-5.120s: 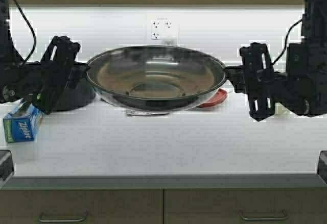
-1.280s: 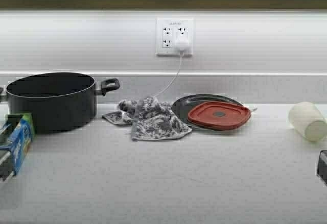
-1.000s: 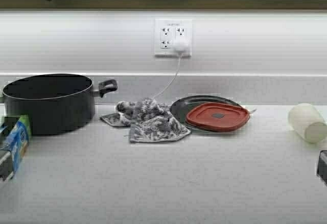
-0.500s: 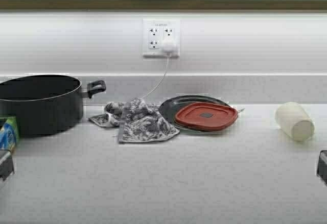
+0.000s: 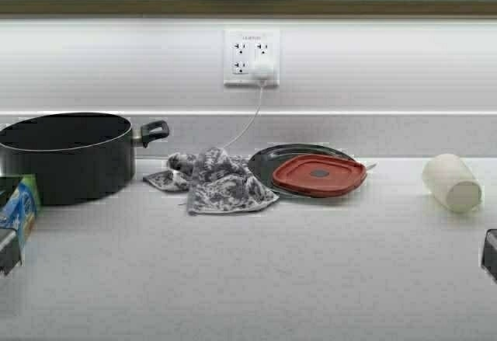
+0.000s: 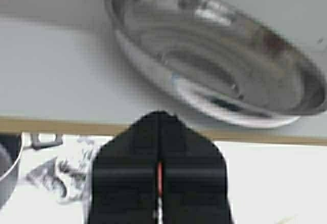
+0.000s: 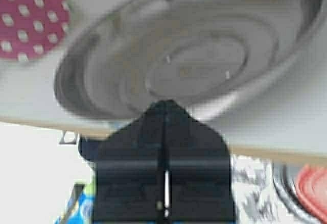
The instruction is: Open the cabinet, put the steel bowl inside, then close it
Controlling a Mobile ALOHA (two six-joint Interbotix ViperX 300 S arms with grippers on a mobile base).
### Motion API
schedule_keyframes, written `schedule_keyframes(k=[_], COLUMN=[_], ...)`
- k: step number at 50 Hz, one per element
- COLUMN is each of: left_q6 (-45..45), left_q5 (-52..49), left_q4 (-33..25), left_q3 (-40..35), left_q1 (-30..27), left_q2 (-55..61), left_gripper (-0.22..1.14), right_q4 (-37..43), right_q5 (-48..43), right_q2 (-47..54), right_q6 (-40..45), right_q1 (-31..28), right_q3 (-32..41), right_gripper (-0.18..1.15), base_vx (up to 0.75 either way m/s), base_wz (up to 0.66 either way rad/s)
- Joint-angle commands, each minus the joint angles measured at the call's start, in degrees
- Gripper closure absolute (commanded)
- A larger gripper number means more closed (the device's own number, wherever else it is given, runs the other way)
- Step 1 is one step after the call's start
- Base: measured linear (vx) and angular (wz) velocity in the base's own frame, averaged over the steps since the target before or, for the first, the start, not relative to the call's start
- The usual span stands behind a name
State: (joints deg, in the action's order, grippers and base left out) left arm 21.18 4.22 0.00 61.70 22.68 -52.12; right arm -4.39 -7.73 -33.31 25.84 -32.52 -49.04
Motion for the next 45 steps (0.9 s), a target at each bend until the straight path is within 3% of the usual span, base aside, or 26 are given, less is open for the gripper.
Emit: schedule_keyframes(k=[1, 24, 45], left_q6=[-0.35, -1.14, -1.67], left_q5=[0.18, 3.34, -2.20], left_q4=[-0.09, 0.00, 0.26], left_q3=[-2.02, -2.90, -3.43], left_q1=[-0.09, -0.18, -4.31], left_q2=[3.25, 8.35, 6.50], left_gripper=[0.87, 0.87, 0.87], right_q4=[-1.05, -6.50, -11.25], right_q5=[2.37, 8.96, 14.94], right_q2=[-0.53, -2.11, -5.01], right_q6=[-0.09, -0.26, -0.35], right_q1=[-0.09, -0.09, 0.44], right_q3=[1.05, 2.20, 2.81], right_gripper=[0.89, 0.89, 0.89], base_vx=[-0.07, -0.09, -0.10], base_wz=[0.03, 0.02, 0.01])
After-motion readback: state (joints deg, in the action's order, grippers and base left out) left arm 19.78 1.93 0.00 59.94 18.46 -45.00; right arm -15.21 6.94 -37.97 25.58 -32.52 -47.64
